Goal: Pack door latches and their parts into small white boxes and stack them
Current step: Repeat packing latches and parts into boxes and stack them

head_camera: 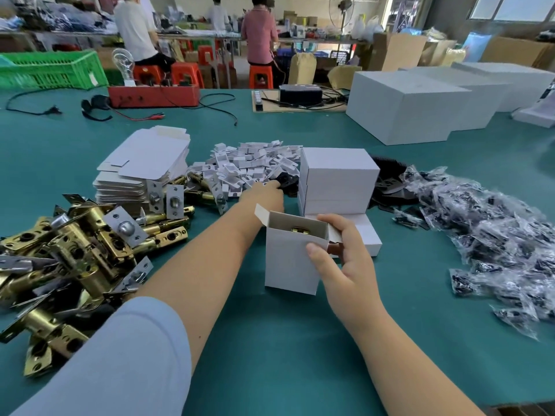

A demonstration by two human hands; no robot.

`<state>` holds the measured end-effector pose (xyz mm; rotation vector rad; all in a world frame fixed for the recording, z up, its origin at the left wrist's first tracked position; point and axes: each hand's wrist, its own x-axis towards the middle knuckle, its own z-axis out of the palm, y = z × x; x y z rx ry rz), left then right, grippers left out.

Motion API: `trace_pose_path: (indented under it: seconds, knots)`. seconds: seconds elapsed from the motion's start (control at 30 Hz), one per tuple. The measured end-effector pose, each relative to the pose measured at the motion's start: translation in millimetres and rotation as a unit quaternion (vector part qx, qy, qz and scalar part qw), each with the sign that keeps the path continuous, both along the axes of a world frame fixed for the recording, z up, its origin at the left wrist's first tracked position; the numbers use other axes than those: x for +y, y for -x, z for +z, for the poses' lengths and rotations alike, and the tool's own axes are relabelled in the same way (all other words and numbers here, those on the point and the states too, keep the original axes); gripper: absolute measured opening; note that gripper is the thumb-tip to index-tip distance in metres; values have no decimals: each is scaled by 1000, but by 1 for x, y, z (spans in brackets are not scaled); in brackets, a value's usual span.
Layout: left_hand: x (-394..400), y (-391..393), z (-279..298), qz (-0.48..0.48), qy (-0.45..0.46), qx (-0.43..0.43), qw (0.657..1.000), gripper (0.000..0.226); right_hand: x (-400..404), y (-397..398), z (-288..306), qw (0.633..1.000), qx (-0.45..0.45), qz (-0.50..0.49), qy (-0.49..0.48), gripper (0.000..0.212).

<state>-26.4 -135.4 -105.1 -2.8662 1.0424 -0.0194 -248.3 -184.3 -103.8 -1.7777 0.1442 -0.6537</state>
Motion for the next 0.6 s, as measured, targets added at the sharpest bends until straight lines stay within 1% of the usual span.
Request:
trace_pose_path:
  seconds: [0.1,0.2,0.23,0.37,0.5,0.57,0.6]
  knots:
    - [3,3,1,-2,44,-65,997,36,1,1,1,1000,-3,0,4,30]
    - [6,4,-2,22,80,-92,992,32,1,3,1,1000,-4,-1,4,31]
    - [6,4,-2,21,78,-97,992,32,1,3,1,1000,-4,-2,5,31]
    - [3,3,-3,18,53,-81,995,33,1,3,1,1000,-2,-2,11,32]
    - [2,2,1,-25,-2,-88,996,35,0,1,0,1000,-2,-2,12,32]
    - [2,3,1,-20,12,-69,997,37,0,0,0,1000,-1,1,10,31]
    - [1,4,0,-8,39,-45,998,41,0,0,0,1000,-1,1,8,31]
